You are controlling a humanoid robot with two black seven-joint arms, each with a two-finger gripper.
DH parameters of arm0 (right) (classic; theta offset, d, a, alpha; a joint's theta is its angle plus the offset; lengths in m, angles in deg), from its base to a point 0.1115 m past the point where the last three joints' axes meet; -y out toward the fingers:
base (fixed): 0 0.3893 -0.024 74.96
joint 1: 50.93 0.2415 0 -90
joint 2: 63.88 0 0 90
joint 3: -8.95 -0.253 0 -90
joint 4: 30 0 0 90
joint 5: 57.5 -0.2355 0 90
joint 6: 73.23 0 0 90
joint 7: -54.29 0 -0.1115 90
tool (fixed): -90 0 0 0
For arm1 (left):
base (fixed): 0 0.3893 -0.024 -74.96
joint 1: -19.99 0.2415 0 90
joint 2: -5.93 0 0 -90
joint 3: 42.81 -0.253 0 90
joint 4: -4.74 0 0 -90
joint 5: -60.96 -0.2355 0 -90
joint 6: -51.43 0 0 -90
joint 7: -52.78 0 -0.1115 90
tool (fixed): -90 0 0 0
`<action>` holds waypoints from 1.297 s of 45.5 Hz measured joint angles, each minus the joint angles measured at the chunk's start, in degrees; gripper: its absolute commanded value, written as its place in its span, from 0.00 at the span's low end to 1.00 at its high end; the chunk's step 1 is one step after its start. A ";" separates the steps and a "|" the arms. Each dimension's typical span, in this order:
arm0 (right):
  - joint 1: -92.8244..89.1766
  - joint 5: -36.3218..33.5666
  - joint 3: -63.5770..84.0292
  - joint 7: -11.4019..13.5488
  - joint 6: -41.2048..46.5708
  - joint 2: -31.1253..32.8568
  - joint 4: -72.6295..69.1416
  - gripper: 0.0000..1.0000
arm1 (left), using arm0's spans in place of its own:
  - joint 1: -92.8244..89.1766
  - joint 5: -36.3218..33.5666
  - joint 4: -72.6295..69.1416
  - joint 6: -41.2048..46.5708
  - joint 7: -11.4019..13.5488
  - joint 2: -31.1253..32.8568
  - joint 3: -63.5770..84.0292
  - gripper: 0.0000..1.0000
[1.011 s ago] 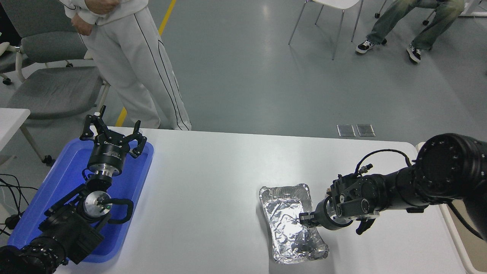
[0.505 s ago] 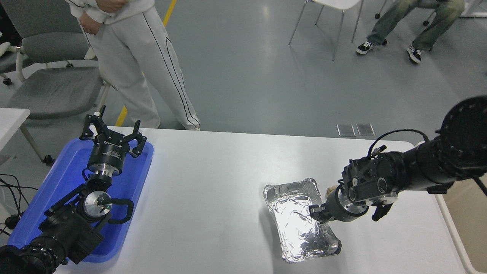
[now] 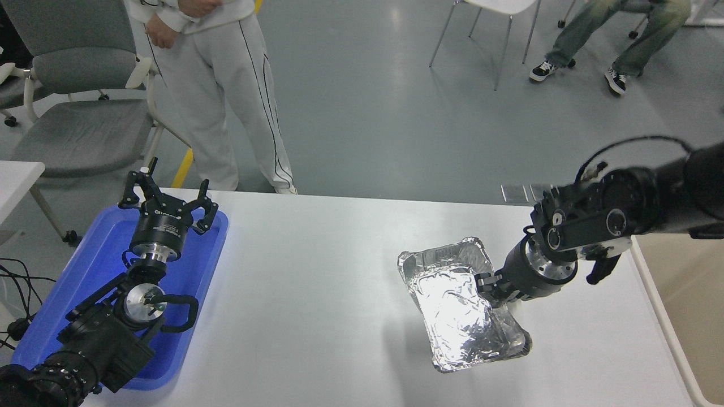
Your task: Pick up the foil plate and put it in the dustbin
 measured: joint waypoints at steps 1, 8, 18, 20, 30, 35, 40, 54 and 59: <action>1.06 0.02 0.32 -0.01 0.71 0.29 -0.34 0.00 | 0.00 0.00 0.00 0.00 0.00 0.00 0.00 1.00; 6.72 0.13 2.29 -0.04 4.70 2.19 -1.72 0.00 | -0.02 0.00 0.00 0.00 0.00 0.00 0.00 1.00; 15.59 0.19 4.71 -0.07 10.81 5.78 -3.67 0.00 | -0.02 0.00 0.00 0.00 0.00 0.00 -0.05 1.00; 16.57 0.20 4.93 -0.07 11.47 6.18 -3.80 0.00 | -0.03 0.00 0.00 0.00 0.00 0.00 -0.05 1.00; 24.83 0.24 6.63 -0.08 16.76 8.89 -4.73 0.00 | -0.02 0.01 0.00 0.00 0.00 0.00 -0.07 1.00; 27.86 0.29 7.22 -0.05 18.60 9.65 -4.94 0.00 | -0.02 0.01 0.00 0.00 0.00 0.00 -0.08 1.00; 29.97 0.29 7.61 -0.03 19.83 10.22 -5.07 0.00 | -0.02 0.00 0.00 0.00 0.00 0.00 -0.07 1.00; 32.48 0.31 10.01 -0.01 21.26 10.86 -5.21 0.00 | -0.02 0.00 0.00 0.00 0.00 0.00 -0.04 1.00; 32.93 0.31 11.50 -0.01 21.42 11.17 -5.22 0.00 | -0.02 0.00 -0.03 -0.01 0.00 0.00 -0.04 1.00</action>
